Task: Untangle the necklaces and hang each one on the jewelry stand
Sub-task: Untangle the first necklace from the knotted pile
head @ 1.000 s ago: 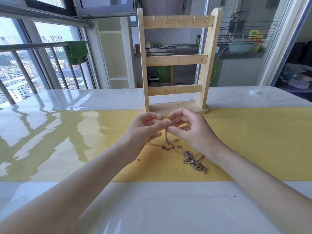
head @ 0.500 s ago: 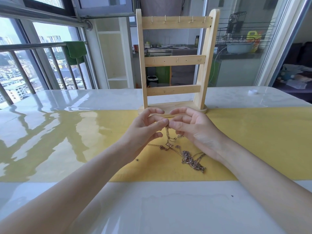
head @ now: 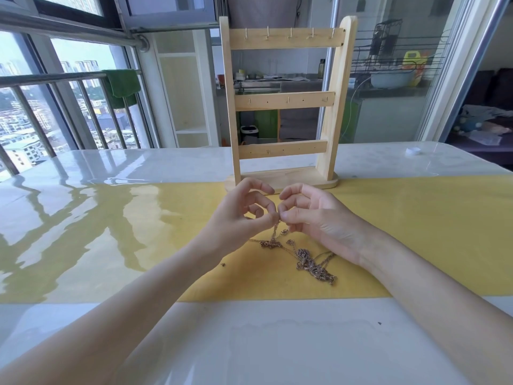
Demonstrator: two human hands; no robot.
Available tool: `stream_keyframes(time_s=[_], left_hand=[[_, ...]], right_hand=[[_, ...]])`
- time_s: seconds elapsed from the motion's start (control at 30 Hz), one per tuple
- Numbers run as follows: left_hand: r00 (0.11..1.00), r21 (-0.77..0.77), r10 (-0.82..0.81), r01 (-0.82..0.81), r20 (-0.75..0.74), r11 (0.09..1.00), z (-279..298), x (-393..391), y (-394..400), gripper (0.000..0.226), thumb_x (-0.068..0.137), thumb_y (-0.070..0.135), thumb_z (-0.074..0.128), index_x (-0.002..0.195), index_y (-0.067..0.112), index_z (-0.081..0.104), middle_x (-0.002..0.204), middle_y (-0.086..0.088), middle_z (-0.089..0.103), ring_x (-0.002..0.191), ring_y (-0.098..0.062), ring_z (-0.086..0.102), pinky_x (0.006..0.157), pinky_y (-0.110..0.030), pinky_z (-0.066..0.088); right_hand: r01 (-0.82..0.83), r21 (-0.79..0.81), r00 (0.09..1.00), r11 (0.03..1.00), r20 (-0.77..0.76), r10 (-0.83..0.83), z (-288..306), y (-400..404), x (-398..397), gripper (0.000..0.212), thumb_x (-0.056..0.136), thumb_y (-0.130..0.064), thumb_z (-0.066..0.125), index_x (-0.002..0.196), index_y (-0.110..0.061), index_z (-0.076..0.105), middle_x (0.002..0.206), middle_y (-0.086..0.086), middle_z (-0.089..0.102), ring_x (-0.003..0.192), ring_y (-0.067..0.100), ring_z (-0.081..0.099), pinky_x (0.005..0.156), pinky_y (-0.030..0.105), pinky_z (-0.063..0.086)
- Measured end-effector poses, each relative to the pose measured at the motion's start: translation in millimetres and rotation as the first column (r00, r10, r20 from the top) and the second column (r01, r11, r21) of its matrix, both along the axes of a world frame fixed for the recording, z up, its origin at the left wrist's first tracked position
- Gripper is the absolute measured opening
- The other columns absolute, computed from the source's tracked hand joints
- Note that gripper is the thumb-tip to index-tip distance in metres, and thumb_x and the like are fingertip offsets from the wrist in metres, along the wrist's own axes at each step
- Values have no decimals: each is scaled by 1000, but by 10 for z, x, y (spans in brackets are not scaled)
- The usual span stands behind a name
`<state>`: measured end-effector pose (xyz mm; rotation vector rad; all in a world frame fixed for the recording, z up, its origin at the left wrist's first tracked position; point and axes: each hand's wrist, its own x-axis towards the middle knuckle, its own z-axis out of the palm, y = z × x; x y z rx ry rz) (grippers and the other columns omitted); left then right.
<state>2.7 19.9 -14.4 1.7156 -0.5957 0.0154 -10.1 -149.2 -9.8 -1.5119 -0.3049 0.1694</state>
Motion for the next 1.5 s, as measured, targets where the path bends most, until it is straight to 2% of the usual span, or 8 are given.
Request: stream_keyframes(time_s=[0.27,0.37,0.5,0.77,0.9,1.1,1.3,1.5], left_hand=[[996,105,-27,18,87,994,-23,3,-3,30,83,-4,65,98,17,50,70,7,59,64,-9,46,59,-19,43],[992,139,-3,-14,124,990,-38,21,7,29,82,-2,66,97,20,55,69,12,59,63,-5,48,59,-16,42],[983,155,45,-73,179,985,-49,22,8,26,81,-2,67,83,24,63,68,13,60,62,-1,51,61,-14,43],[981,186,84,-116,174,976,-57,19,22,18,82,0,68,74,16,65,66,17,64,67,-3,60,64,-15,47],[978,194,89,-126,190,973,-46,2,13,19,81,2,69,78,20,65,71,13,64,69,-1,58,65,-22,49],[947,224,91,-166,308,960,-33,-13,15,33,79,3,71,90,30,55,77,10,66,69,-3,55,64,-16,47],[910,313,35,-178,412,933,-56,-17,25,35,77,5,71,99,22,50,71,15,62,65,-5,49,67,-23,48],[907,298,13,-153,422,942,-73,-65,-15,39,77,1,67,97,21,40,71,11,60,63,-8,45,64,-24,47]], right_hand=[[34,-27,999,999,13,-33,-27,5,5,26,84,8,59,105,-6,53,74,1,57,67,12,52,64,25,44],[47,-34,999,998,17,-46,-31,-4,5,27,85,4,62,108,-7,55,75,2,61,66,11,55,64,25,45],[69,20,998,997,-14,-69,-42,-1,13,26,85,2,63,108,-9,56,74,5,63,66,13,56,63,24,46],[118,-64,993,991,29,-116,-32,4,2,29,84,2,65,107,-12,57,83,3,67,61,2,57,62,20,46],[129,-94,991,987,43,-126,-27,2,3,28,83,1,66,104,-14,57,79,1,67,60,2,57,61,18,45],[127,-90,992,988,23,-126,-19,-7,6,28,83,-1,68,106,-13,56,75,0,67,60,4,57,63,21,45],[63,-136,998,989,-8,-64,-38,9,2,27,87,-2,63,110,-11,54,81,5,64,69,12,55,64,24,45],[-46,-45,993,998,-109,41,-43,6,2,23,90,2,56,111,-7,52,81,11,59,68,16,52,61,23,44]])
